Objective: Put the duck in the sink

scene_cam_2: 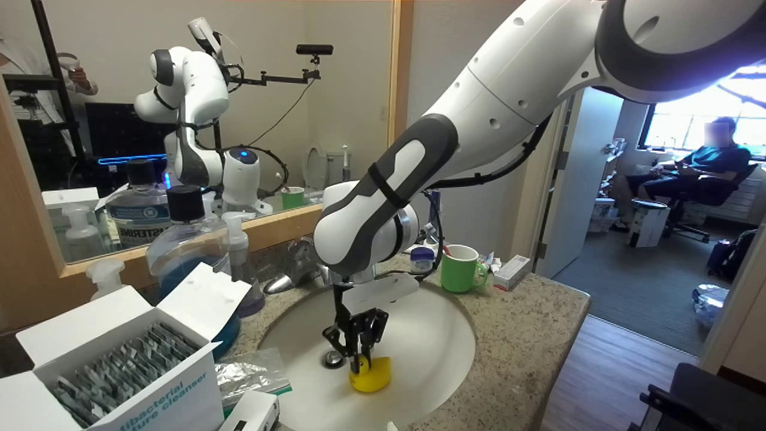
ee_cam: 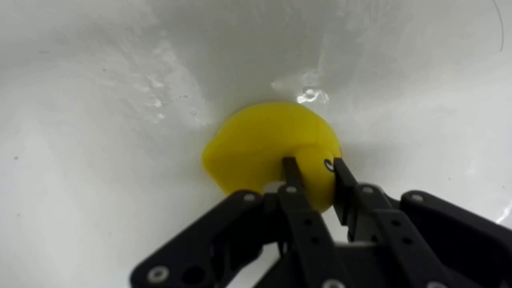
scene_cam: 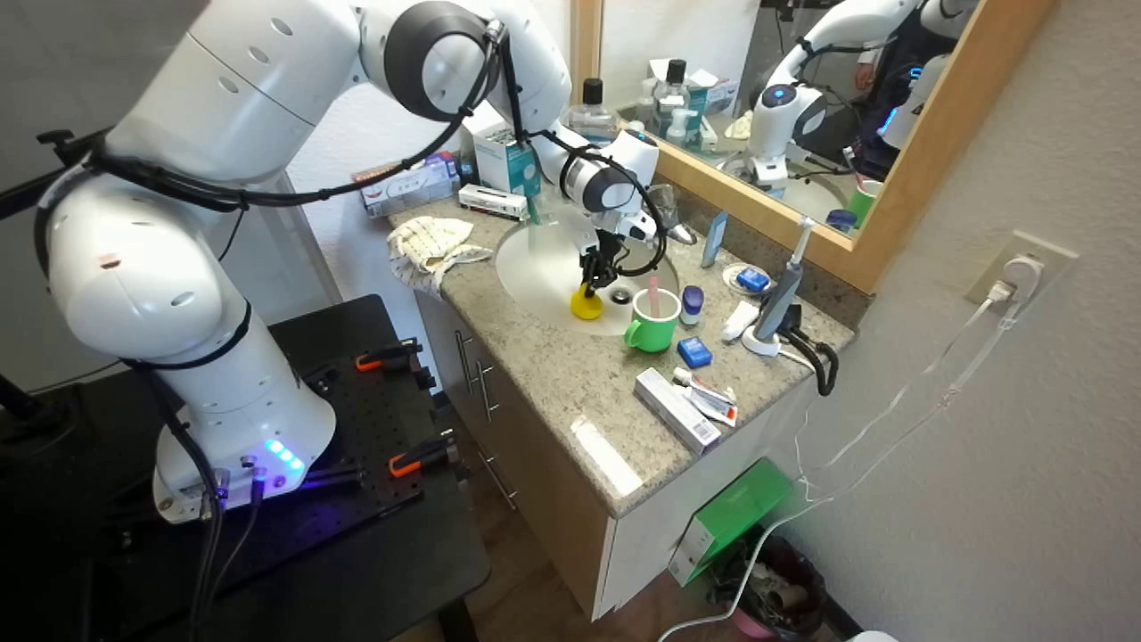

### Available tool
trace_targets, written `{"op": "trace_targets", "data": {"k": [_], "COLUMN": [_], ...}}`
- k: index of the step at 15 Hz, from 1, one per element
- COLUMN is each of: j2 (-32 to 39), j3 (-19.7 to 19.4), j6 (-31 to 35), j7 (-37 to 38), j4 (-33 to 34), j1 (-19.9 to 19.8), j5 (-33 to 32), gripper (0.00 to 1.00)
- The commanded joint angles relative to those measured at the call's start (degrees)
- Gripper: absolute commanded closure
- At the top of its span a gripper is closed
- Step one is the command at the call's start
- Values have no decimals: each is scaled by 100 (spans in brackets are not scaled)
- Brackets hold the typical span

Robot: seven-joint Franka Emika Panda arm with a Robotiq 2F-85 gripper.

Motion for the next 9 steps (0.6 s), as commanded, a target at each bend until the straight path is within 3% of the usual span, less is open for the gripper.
{"op": "trace_targets", "data": {"k": [1, 9], "j2": [86, -55], "j3": [-5, -30], "j6": [-18, 144], "j7": [-87, -22], "j4": [177, 10], "j1": [3, 39], "j5": [100, 88], "gripper": [51, 0]}}
